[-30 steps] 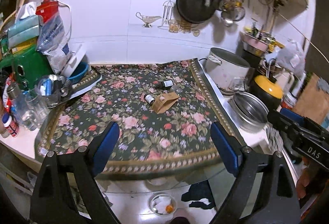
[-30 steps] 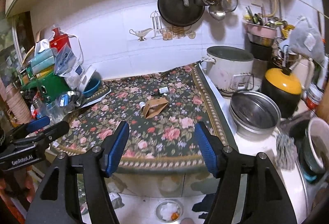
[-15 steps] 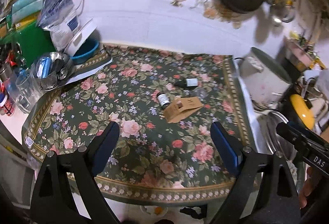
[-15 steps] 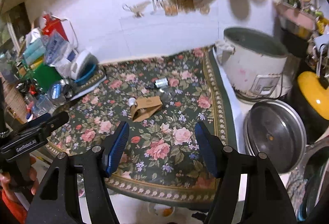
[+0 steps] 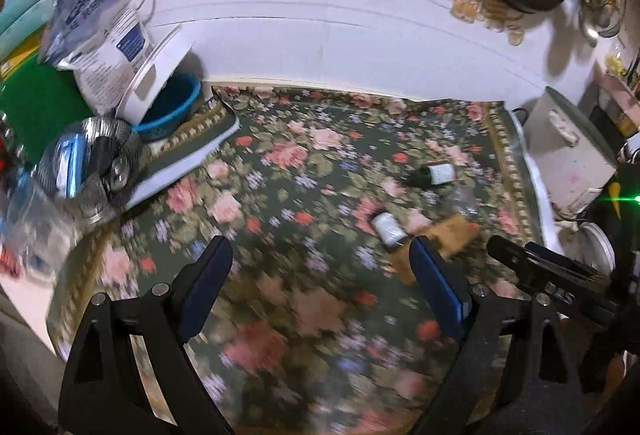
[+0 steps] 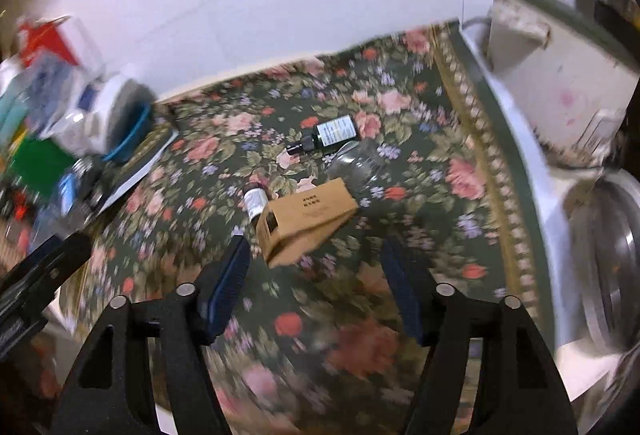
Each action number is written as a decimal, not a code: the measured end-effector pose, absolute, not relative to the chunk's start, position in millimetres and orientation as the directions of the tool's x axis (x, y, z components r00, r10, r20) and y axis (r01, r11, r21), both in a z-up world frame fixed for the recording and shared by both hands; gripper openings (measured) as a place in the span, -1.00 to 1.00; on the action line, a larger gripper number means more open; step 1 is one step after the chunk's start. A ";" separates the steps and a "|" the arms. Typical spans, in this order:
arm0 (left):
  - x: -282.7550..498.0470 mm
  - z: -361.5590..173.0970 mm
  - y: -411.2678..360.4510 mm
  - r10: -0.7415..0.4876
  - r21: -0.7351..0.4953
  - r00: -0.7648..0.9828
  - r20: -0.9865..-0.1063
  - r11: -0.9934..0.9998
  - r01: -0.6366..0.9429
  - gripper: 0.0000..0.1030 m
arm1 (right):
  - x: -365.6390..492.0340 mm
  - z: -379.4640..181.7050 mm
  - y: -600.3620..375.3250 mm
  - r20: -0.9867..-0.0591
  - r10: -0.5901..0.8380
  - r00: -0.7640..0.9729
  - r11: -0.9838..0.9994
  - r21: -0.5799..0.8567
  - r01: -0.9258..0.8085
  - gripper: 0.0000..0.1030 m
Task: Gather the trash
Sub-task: 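Grasp the brown cardboard box with the right tool while the left tool reaches the dark bottle, then close the left tool on the dark brown bottle while the right tool lifts the box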
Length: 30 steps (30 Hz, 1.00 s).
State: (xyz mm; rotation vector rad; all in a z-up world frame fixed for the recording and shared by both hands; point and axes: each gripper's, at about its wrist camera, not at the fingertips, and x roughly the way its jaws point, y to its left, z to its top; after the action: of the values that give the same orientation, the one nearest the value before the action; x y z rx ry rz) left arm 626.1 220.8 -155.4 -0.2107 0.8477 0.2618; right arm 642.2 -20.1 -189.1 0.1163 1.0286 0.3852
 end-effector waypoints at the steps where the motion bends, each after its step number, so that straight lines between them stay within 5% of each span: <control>1: 632.9 -158.5 230.8 0.136 -0.073 0.628 -0.766 0.952 -0.296 0.75 | 648.0 -195.6 -12.8 -0.820 0.352 0.451 0.934 0.275 -0.228 0.34; 11: 683.3 -195.9 284.0 0.038 -0.098 0.566 -0.824 0.973 -0.208 0.75 | 684.9 -249.9 37.8 -0.900 0.171 0.402 0.978 0.204 0.040 0.34; 22: 719.6 -237.3 250.6 -0.109 -0.190 0.488 -0.866 0.974 -0.120 0.75 | 666.3 -254.8 -20.9 -0.910 0.129 0.394 0.985 0.164 0.057 0.33; 27: 726.9 -247.4 227.2 -0.156 -0.223 0.457 -0.876 0.970 -0.096 0.75 | 664.5 -259.7 -33.9 -0.911 0.169 0.377 0.981 0.192 0.025 -0.25; 30: 735.0 -257.5 211.9 -0.173 -0.235 0.428 -0.887 0.967 -0.096 0.74 | 658.9 -256.7 -37.1 -0.901 0.148 0.408 0.987 0.161 -0.004 -0.24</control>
State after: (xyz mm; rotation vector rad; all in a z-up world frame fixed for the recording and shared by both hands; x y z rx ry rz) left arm 735.0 211.9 -257.5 -0.2666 1.1308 -0.0483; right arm 658.9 -37.1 -256.7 0.1409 1.1473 0.0959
